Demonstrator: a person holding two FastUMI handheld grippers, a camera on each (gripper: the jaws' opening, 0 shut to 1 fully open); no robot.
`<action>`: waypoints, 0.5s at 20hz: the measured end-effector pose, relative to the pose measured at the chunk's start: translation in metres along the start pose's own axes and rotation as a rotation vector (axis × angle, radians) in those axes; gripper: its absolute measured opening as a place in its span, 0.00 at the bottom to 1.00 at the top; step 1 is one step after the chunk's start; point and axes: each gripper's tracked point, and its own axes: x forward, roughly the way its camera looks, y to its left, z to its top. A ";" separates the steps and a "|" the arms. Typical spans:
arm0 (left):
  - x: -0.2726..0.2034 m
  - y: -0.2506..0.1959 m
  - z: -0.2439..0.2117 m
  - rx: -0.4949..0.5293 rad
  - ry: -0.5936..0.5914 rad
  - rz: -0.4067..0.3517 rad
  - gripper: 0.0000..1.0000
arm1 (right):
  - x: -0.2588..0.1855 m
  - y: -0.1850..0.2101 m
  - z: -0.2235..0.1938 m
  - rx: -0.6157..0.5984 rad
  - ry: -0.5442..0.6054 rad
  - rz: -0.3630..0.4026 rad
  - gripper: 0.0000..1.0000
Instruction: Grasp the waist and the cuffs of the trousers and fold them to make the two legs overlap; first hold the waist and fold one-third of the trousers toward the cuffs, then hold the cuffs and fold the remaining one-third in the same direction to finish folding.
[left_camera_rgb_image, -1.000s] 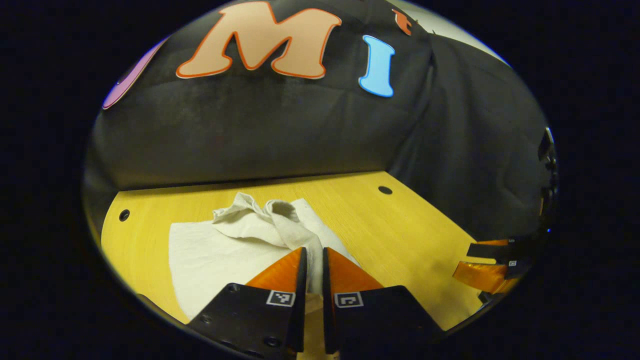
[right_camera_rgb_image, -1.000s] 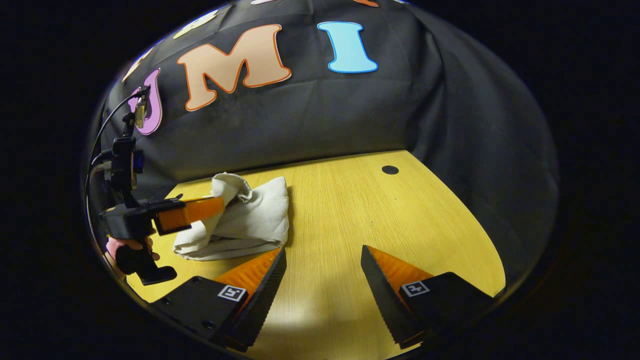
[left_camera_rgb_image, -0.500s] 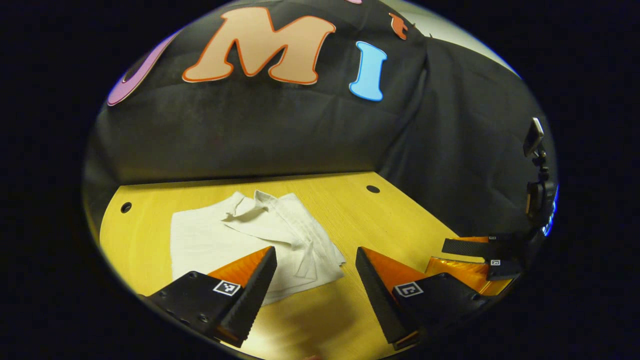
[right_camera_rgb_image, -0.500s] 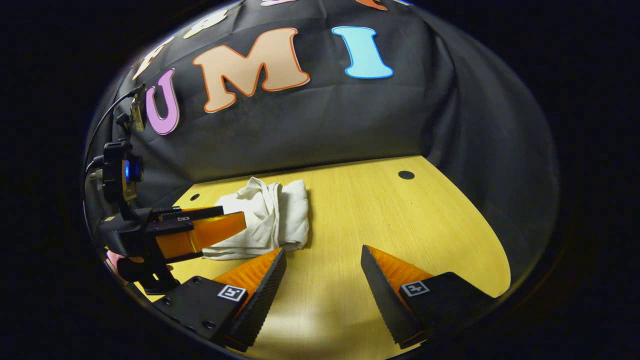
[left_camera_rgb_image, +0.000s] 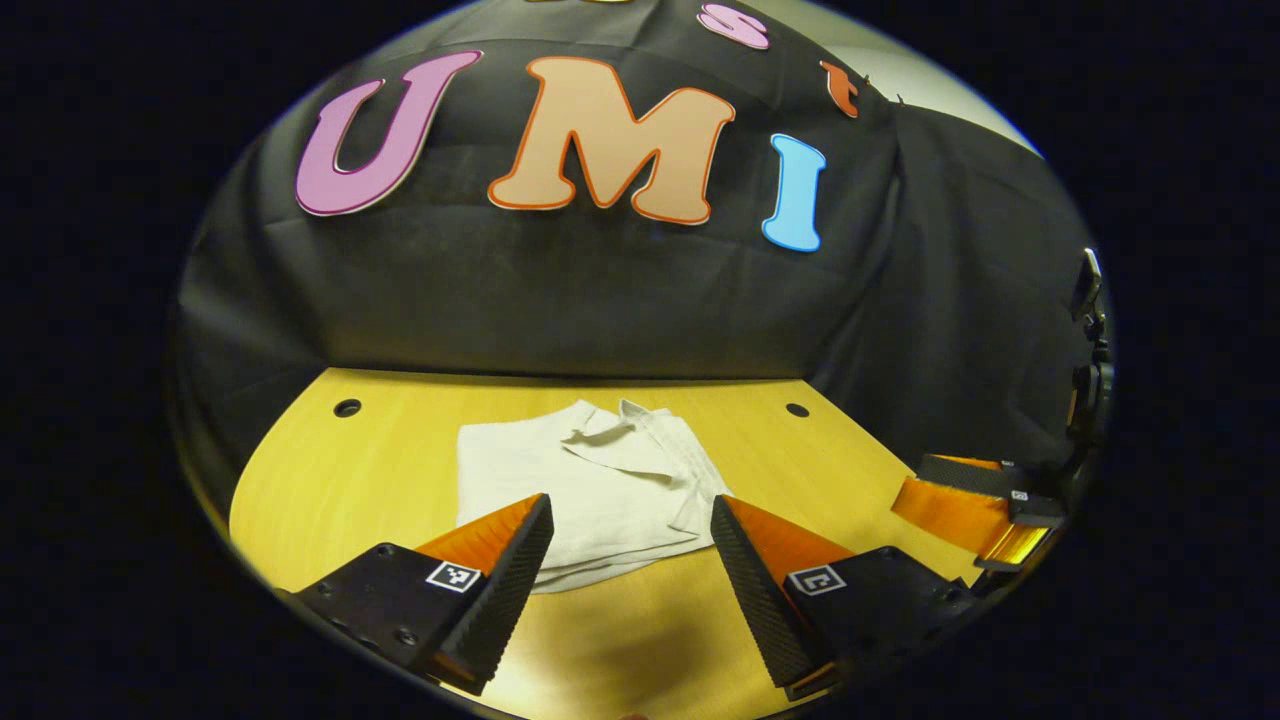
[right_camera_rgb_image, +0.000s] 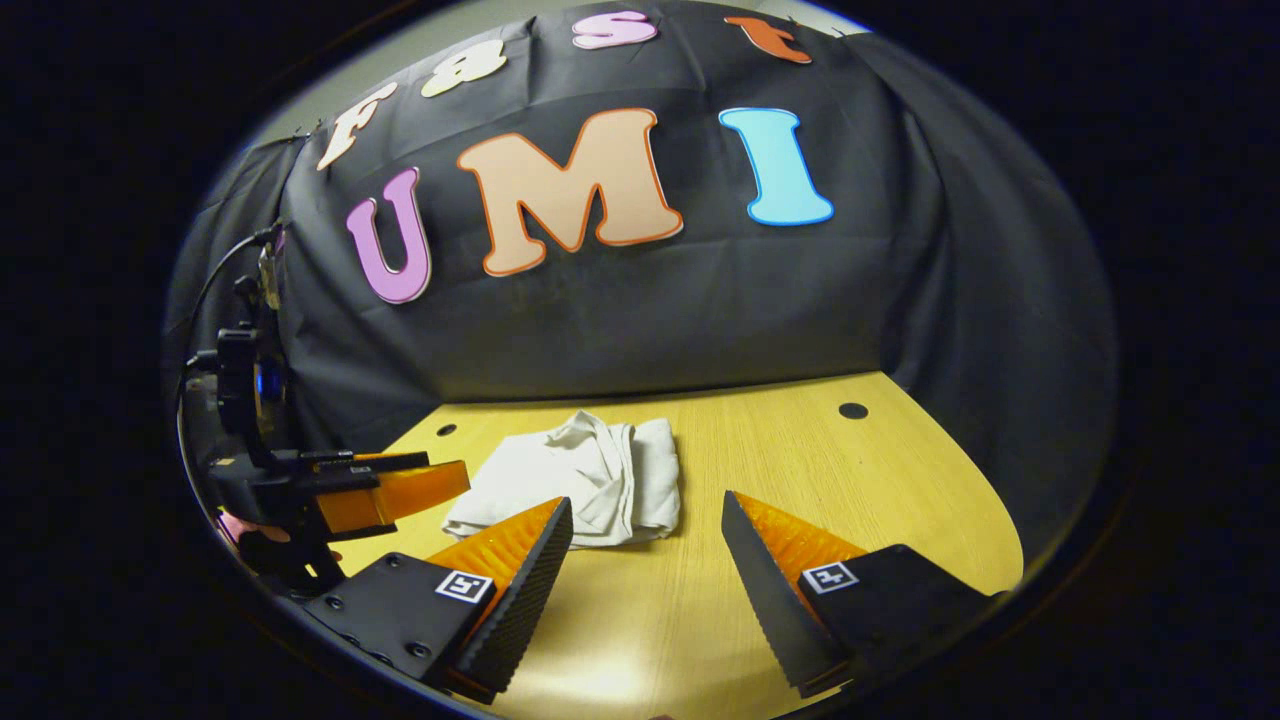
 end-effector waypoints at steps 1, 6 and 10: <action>-0.005 0.005 0.002 0.002 -0.008 0.014 0.95 | -0.004 0.004 0.004 0.002 -0.015 0.008 0.97; -0.017 0.009 0.002 -0.022 -0.012 0.030 0.95 | -0.028 0.005 0.012 -0.017 -0.057 -0.003 0.96; -0.016 0.006 0.006 -0.029 -0.018 0.007 0.95 | -0.040 -0.003 0.010 -0.017 -0.065 -0.033 0.96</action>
